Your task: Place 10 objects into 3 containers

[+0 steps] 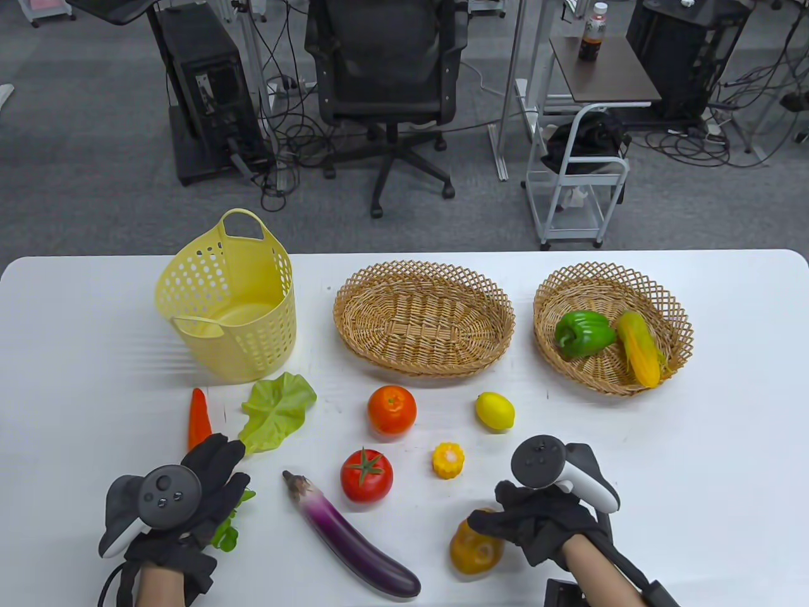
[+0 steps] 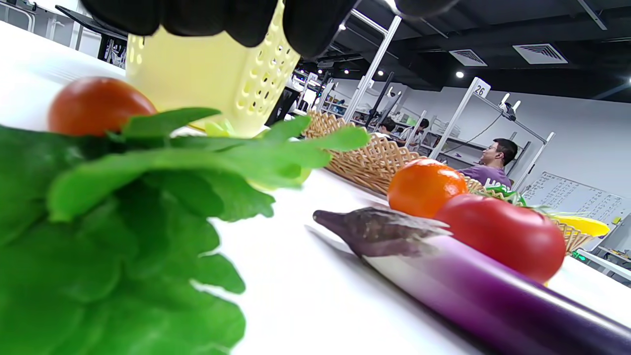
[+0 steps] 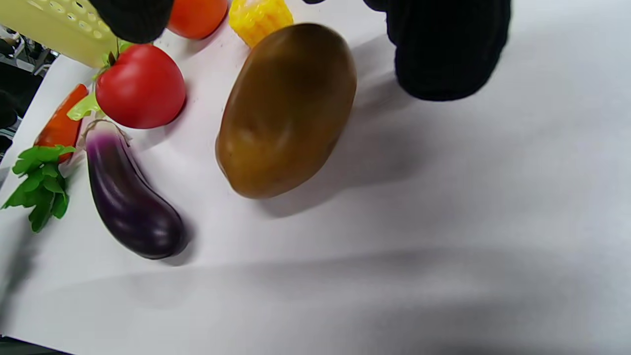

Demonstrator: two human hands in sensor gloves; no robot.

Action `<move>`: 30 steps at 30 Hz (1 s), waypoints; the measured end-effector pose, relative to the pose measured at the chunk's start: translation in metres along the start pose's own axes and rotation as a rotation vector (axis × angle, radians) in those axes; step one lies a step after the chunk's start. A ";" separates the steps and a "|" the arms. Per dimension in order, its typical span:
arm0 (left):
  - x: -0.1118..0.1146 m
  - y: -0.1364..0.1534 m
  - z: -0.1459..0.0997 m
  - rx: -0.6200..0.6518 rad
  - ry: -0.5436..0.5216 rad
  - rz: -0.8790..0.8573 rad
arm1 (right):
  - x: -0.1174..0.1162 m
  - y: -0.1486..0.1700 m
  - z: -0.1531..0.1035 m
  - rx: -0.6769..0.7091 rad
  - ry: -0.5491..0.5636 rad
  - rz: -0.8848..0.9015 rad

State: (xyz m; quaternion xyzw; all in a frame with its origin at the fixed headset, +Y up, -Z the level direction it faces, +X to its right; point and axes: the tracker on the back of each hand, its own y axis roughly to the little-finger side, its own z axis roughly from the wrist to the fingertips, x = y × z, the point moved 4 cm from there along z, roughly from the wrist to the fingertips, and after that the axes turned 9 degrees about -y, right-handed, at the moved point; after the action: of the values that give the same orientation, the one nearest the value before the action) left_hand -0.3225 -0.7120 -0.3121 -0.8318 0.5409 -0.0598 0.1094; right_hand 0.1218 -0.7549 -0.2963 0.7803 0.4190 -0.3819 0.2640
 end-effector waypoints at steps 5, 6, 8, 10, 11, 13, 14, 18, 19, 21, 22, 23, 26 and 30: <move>-0.001 0.001 0.000 0.005 -0.004 -0.003 | -0.009 -0.002 0.015 -0.080 -0.023 -0.046; 0.000 0.001 0.000 0.005 -0.004 -0.006 | -0.012 -0.001 0.020 -0.094 -0.033 -0.053; 0.000 0.001 0.000 0.007 0.000 -0.008 | -0.017 -0.002 0.025 -0.118 -0.036 -0.091; 0.001 0.000 0.001 0.007 0.004 -0.011 | -0.017 -0.005 0.028 -0.124 0.013 -0.136; 0.001 0.000 0.001 0.007 0.006 -0.012 | -0.018 -0.007 0.029 -0.114 0.006 -0.124; 0.001 -0.001 0.000 0.008 0.009 -0.016 | -0.019 -0.011 0.030 -0.111 0.029 -0.148; -0.001 -0.002 0.000 0.013 0.005 -0.020 | -0.018 -0.012 0.029 -0.108 0.054 -0.163; -0.003 -0.007 -0.002 0.037 -0.016 -0.057 | -0.018 -0.011 0.031 -0.088 0.054 -0.140; -0.003 -0.008 -0.002 0.038 -0.014 -0.062 | -0.017 -0.010 0.032 -0.080 0.060 -0.133; -0.003 -0.008 -0.002 0.039 -0.007 -0.065 | -0.015 -0.008 0.033 -0.041 0.077 -0.116; -0.003 -0.008 -0.003 0.040 -0.006 -0.064 | -0.013 -0.006 0.033 -0.032 0.081 -0.119; -0.004 -0.008 -0.003 0.044 -0.011 -0.067 | -0.011 -0.003 0.031 -0.026 0.087 -0.095; -0.005 -0.009 -0.003 0.048 -0.016 -0.073 | 0.007 0.007 0.022 0.020 0.179 -0.012; -0.001 -0.008 -0.001 0.040 0.003 -0.059 | 0.057 0.037 -0.007 0.007 0.399 0.127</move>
State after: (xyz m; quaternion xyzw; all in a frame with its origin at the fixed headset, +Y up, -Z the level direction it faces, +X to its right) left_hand -0.3159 -0.7076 -0.3093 -0.8448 0.5152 -0.0753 0.1233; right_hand 0.1766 -0.7427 -0.3351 0.8662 0.4116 -0.2040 0.1967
